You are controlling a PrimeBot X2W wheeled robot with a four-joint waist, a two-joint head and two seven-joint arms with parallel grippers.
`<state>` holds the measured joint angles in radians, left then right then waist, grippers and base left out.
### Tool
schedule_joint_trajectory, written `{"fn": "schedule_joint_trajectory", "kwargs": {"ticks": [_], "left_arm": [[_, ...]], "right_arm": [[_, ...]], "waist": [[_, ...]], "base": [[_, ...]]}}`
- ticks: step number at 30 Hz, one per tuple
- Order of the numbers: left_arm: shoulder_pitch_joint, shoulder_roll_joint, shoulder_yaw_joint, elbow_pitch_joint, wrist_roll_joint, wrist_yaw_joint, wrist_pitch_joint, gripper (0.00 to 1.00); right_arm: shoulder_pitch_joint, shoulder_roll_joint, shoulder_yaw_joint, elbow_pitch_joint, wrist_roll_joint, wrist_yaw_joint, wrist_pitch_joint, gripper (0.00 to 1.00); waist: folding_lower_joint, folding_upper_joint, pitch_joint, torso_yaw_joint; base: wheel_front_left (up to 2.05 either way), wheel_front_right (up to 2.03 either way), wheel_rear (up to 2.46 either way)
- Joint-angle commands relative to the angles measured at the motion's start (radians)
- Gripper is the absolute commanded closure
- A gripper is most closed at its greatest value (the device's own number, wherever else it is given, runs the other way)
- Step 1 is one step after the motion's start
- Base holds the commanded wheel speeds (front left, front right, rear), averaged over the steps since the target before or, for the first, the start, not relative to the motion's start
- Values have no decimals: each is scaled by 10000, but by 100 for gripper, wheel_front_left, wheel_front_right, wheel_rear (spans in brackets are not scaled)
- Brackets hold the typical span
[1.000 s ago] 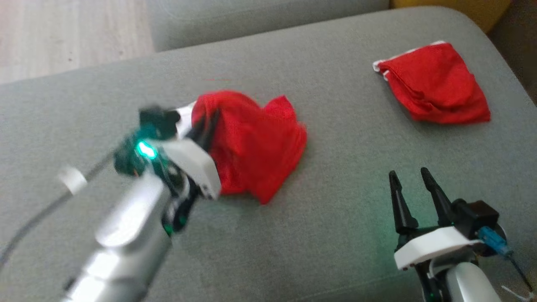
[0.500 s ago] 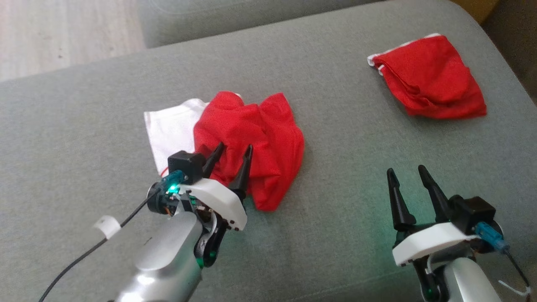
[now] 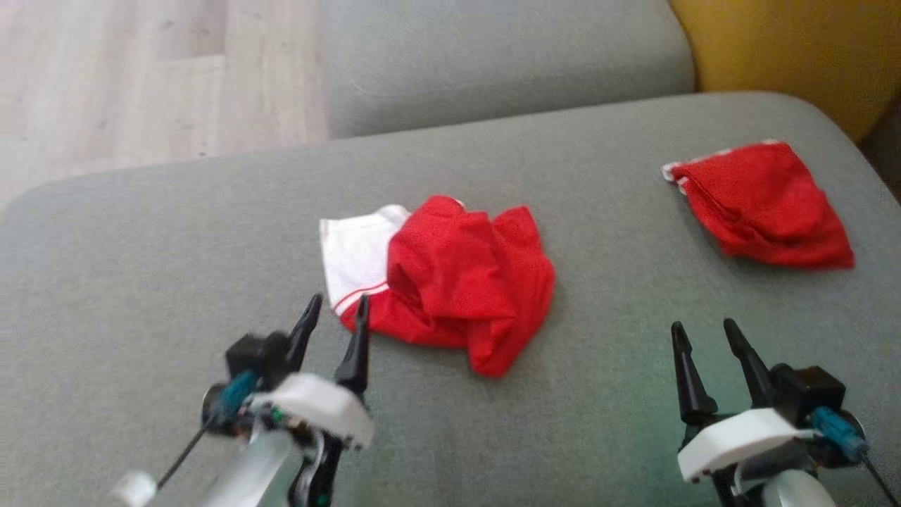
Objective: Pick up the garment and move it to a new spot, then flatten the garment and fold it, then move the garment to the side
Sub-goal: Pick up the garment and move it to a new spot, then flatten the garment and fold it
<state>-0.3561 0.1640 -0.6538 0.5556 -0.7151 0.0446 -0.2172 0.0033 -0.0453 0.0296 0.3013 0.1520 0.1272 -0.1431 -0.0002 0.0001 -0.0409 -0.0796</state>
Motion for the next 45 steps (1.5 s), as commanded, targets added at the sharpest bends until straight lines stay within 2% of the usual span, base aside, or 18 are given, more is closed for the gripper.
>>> {"fn": "schedule_joint_trajectory", "kwargs": {"ticks": [1,6,9,15,22,45], "left_arm": [[5,321,496,-533,-89,160,-175,0],[1372,827,899,-1539,-83,750,-342,0],[2402,1054,1335,-2363,-46,1254,-411,0],[3574,1249,1731,-3256,180,1729,-438,0],[4054,1391,1821,-3679,420,1933,-442,0],[4083,1428,1754,-3841,377,2086,-367,0]], "right_arm": [[-183,-49,206,-417,-89,35,-3,0],[138,-49,198,-506,-99,35,79,0],[387,-49,226,-515,-62,35,90,0],[671,-49,279,-434,98,35,50,0],[603,-49,303,-233,124,35,-38,0],[408,-49,348,130,123,35,-111,0]], "waist": [[2,-1,-302,330],[2,-1,-538,649],[2,-1,-676,824],[2,-1,-748,1007],[2,-1,-724,1081],[2,-1,-570,1140]], "base": [[0,0,0],[0,0,0],[0,0,0],[0,0,0],[0,0,0],[0,0,0]]}}
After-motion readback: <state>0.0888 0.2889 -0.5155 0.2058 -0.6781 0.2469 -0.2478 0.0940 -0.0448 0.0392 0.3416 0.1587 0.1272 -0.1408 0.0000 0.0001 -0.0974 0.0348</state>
